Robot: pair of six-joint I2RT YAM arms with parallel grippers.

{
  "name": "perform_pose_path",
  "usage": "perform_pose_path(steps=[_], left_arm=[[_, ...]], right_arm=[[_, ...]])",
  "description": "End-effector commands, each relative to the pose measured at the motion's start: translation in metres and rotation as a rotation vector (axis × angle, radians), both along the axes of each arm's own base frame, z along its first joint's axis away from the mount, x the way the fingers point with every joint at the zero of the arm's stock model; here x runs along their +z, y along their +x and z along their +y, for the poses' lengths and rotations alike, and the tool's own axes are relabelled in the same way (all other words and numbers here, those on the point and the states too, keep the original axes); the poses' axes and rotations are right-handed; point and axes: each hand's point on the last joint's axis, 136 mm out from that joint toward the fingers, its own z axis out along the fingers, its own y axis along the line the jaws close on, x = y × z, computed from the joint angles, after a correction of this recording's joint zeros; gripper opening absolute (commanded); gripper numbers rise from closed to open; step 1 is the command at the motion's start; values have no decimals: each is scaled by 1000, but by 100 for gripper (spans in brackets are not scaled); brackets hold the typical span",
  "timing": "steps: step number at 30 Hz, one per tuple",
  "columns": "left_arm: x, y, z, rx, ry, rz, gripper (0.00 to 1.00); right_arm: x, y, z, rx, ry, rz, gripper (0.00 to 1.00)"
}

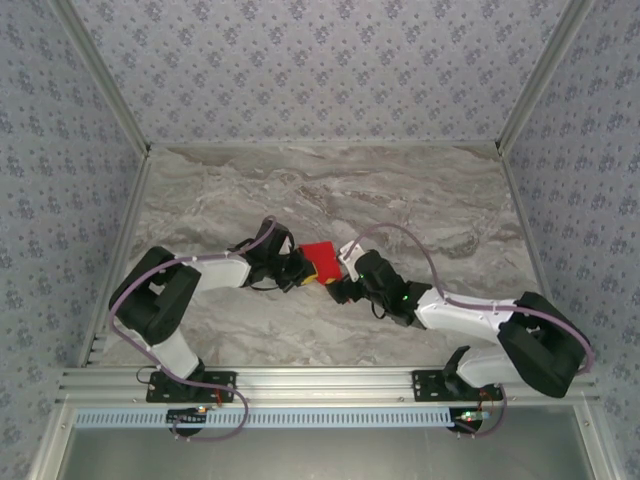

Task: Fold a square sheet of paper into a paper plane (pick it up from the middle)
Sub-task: Fold the wing for the fifth time at the center of the table.

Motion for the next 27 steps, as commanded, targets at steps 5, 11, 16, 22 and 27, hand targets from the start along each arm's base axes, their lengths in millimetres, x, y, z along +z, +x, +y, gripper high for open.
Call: perform_pose_path(steps=[5, 11, 16, 22, 27], left_arm=[[19, 5, -5, -3, -15, -35, 5], [21, 5, -6, -2, -16, -35, 5], [22, 5, -5, -2, -17, -35, 4], [24, 5, -5, -2, -17, -36, 4], [25, 4, -5, -2, -20, -35, 4]], right_arm=[[-13, -1, 20, 100, -132, -129, 82], [-28, -9, 38, 161, -189, -142, 80], [-42, -9, 44, 170, -225, -135, 75], [-48, 1, 46, 140, -247, -172, 61], [-50, 7, 50, 148, -258, -210, 52]])
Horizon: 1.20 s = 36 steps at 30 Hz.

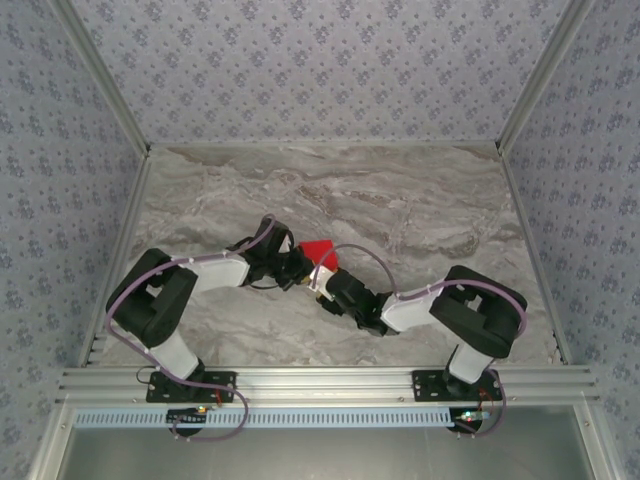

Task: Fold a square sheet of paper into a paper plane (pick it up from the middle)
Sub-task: Fold the wing for the fifth time at the center of the table.

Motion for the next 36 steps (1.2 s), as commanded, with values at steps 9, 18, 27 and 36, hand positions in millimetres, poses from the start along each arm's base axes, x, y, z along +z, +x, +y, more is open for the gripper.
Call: perform_pose_path(steps=[9, 18, 27, 36], left_arm=[[19, 1, -4, -7, -18, -23, 4], [32, 10, 7, 20, -30, -38, 9], [47, 24, 48, 102, 3, -78, 29], [49, 19, 59, 138, -38, -131, 40]], right_arm=[[10, 21, 11, -3, 31, -75, 41], [4, 16, 8, 21, 56, -11, 18], [9, 10, 9, 44, 182, 131, 5], [7, 8, 10, 32, 305, 285, 7]])
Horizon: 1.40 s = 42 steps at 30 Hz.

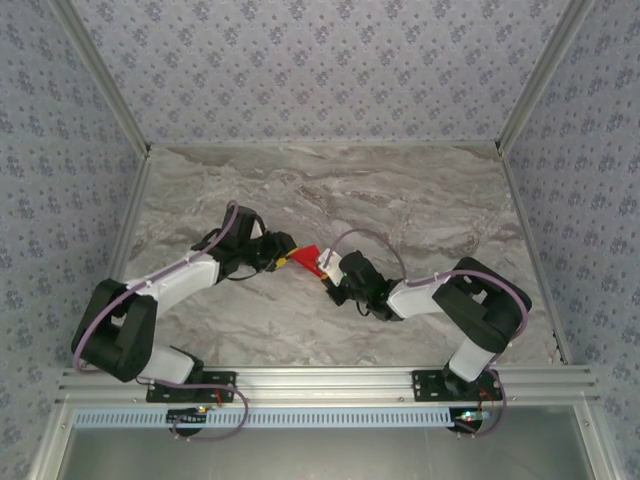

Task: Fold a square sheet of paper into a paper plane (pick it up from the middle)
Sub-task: Fold the wing for the fifth time at the center of the table.

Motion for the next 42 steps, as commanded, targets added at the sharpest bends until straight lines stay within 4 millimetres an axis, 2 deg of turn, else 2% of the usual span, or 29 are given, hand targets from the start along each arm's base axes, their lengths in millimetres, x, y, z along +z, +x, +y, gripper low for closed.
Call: perform_pose_path(steps=[1, 7, 17, 30, 42], left_arm=[[-10, -9, -1, -8, -33, 7, 39], [-20, -19, -20, -60, -68, 10, 33], [-29, -19, -46, -120, -105, 18, 27], [-45, -14, -50, -115, -75, 67, 23], [-54, -14, -51, -116, -61, 92, 21]], right_arm=[[-2, -8, 5, 6, 66, 99, 7], [-7, -8, 8, 5, 78, 142, 9], [-11, -8, 12, 19, 116, 230, 15], [-7, -8, 12, 27, 180, 318, 29], [-7, -8, 7, 19, 263, 415, 37]])
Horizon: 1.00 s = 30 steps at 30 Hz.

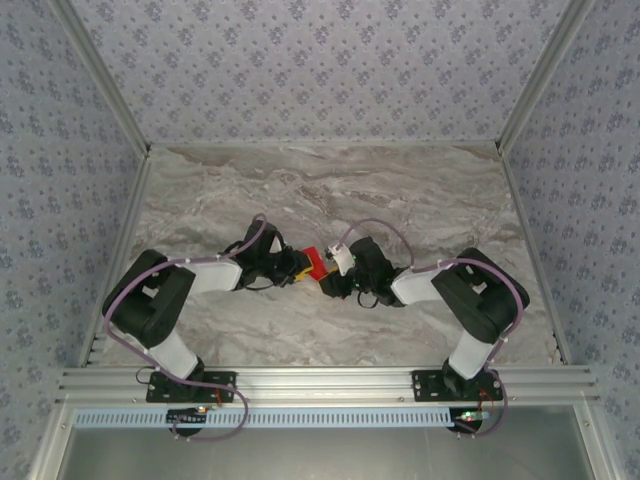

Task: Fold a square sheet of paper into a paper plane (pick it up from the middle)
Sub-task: Fold the wing for the fifth time at the center of the table.

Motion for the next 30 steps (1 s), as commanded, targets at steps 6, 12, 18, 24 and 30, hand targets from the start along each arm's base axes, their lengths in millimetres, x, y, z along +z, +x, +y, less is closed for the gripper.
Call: perform_pose_path(steps=[6, 12, 18, 24, 30], left_arm=[[-1, -1, -6, -20, -4, 17, 21], [-8, -3, -6, -24, 7, 35, 20], [-14, -5, -5, -28, 17, 52, 19], [-16, -6, -4, -29, 24, 56, 18], [-15, -6, -5, -31, 19, 52, 18]], right_arm=[[2, 0, 4, -5, 38, 48, 39], [5, 1, 6, -4, 53, 61, 39], [9, 2, 5, -17, 56, 58, 40], [14, 5, 5, -23, 47, 43, 40], [9, 3, 6, -16, 41, 66, 32]])
